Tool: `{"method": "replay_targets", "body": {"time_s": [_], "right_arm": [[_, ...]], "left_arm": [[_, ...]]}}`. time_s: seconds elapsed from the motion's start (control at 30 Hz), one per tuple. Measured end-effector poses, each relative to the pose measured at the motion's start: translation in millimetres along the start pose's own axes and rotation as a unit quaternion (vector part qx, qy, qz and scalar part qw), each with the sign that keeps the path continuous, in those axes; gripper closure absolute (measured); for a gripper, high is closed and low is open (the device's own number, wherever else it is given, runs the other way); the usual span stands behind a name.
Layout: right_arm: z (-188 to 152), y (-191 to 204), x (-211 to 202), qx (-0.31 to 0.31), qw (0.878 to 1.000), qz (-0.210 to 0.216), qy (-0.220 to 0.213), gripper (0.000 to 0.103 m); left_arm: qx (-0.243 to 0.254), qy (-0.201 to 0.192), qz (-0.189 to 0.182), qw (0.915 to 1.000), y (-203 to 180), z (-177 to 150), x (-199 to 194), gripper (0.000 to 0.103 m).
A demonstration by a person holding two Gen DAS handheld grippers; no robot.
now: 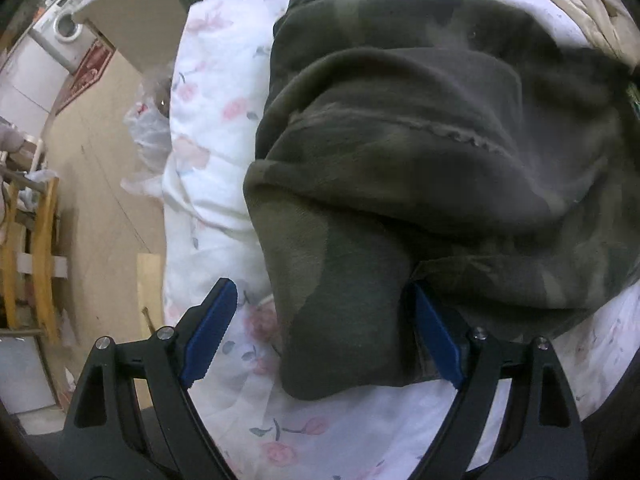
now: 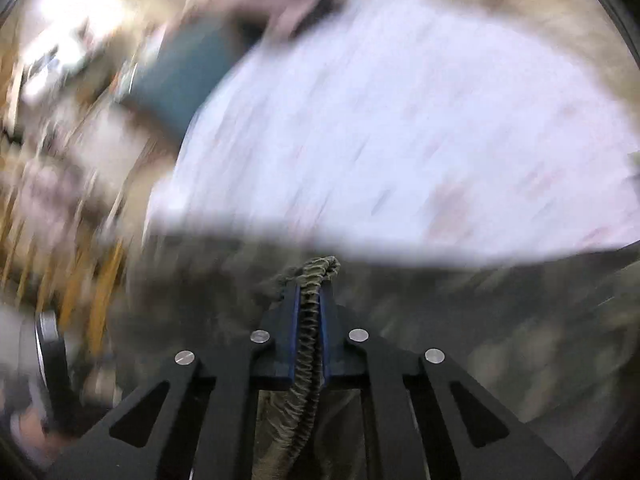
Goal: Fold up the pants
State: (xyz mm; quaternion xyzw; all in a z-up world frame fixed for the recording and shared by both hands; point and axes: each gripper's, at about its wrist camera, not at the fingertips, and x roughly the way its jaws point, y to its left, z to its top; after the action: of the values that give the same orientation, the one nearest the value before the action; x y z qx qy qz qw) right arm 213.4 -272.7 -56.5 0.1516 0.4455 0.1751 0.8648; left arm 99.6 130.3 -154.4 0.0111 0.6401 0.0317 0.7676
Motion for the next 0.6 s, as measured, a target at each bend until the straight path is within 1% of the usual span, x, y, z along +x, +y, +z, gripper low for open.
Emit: {"method": "replay_targets", "body": {"time_s": [0.03,0.07,0.13,0.2,0.23,0.27,0.3,0.33,0.37,0.4,0.43,0.47,0.5,0.53,0.57,0.6], "right_arm": [[4.2,-14.5,5.2,0.03,1.0,-0.002,0.005,0.096],[4.0,-24.4,19.4,0.046,0.998,-0.007,0.031,0.096],[-4.2,-28.9,49.7,0.013,0.996,-0.05,0.075,0.094],[-10.2,-32.7,61.3,0.0,0.994,-0.062,0.09,0.086],[-11.6,-37.4,64.7,0.017,0.993,-0.057,0.102,0.081],[-11.0,-43.1,60.8,0.031,0.993,-0.054,0.104,0.074],[-8.9,-45.6,52.6,0.039,0.993,-0.052,0.096,0.068],[-6.0,-44.9,45.1,0.039,0.994,-0.055,0.086,0.052],[-4.3,-42.9,35.8,0.037,0.995,-0.054,0.072,0.05],[-3.1,-37.5,19.8,0.032,0.997,-0.034,0.061,0.05],[-6.3,-28.8,10.2,0.024,0.998,-0.023,0.061,0.05],[-7.5,-17.5,3.8,0.013,0.998,-0.013,0.062,0.05],[-13.0,-3.5,-3.8,-0.009,0.998,0.001,0.066,0.051],[-22.1,13.1,-9.2,-0.038,0.996,0.01,0.075,0.051],[-30.0,22.5,-11.1,-0.053,0.995,0.009,0.083,0.051],[-41.4,29.8,-7.2,-0.056,0.994,0.009,0.097,0.051]], "left_arm": [[0.005,0.001,0.0,1.0,-2.3,-0.5,1.1,0.018],[0.012,0.001,0.005,0.9999,-4.9,-0.1,2.2,0.018],[0.019,-0.002,0.013,0.9997,-8.5,0.5,1.9,0.018],[0.02,-0.001,0.014,0.9997,-10.9,0.8,0.8,0.018],[0.02,-0.003,0.015,0.9997,-11.0,1.2,0.3,0.018],[0.02,-0.007,0.015,0.9997,-11.0,0.5,-2.6,0.018],[0.021,-0.013,0.014,0.9996,-11.8,-0.5,-6.3,0.018],[0.024,-0.02,0.011,0.9994,-13.6,-0.4,-12.7,0.018],[0.028,-0.031,0.009,0.9991,-15.3,-2.8,-19.9,0.018],[0.034,-0.051,0.007,0.9981,-18.0,-5.0,-30.9,0.019],[0.038,-0.074,0.0,0.9966,-20.4,-5.5,-41.2,0.02],[0.038,-0.102,-0.013,0.994,-22.5,-6.2,-53.5,0.02],[0.035,-0.146,-0.029,0.9883,-24.4,-5.3,-71.7,0.02],[0.033,-0.165,-0.031,0.9853,-25.7,-3.3,-79.5,0.018],[0.031,-0.179,-0.021,0.9832,-28.9,1.3,-83.2,0.018],[0.033,-0.176,-0.013,0.9837,-32.5,4.4,-80.4,0.018]]}}
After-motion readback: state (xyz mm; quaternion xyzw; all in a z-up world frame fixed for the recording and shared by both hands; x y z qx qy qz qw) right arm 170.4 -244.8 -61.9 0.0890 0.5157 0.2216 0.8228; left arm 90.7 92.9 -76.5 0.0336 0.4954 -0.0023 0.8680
